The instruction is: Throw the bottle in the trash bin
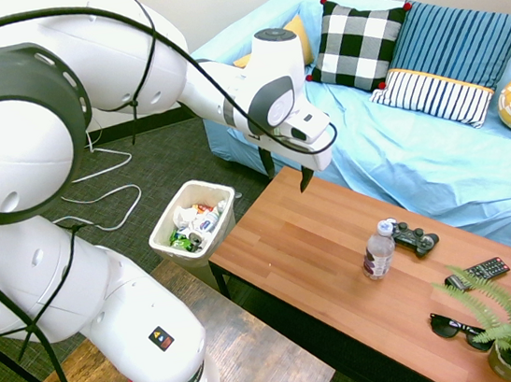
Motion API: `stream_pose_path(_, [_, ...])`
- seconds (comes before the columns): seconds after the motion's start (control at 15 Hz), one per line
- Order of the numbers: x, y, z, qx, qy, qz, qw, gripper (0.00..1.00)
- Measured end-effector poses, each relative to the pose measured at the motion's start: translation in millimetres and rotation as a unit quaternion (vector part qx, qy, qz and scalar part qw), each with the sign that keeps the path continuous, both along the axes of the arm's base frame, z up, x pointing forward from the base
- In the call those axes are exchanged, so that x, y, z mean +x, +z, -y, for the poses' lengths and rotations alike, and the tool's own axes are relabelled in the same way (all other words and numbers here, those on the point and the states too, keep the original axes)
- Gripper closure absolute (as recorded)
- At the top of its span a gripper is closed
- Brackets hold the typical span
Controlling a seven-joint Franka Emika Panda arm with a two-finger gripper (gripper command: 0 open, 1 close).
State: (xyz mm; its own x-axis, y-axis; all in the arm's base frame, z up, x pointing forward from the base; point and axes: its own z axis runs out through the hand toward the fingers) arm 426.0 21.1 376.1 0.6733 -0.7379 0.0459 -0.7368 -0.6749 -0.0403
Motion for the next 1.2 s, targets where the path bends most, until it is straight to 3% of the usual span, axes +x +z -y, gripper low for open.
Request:
stream_pose_path(0.33, [5, 6, 17, -0.006, -0.033, 0.015, 0.999, 0.0])
stream_pose_path(0.67, [11, 7, 117, -0.026, -0.123, 0.037, 0.991, 0.0])
stream_pose_path(1.2, [59, -52, 187, -0.049, -0.208, 0.004, 0.977, 0.0])
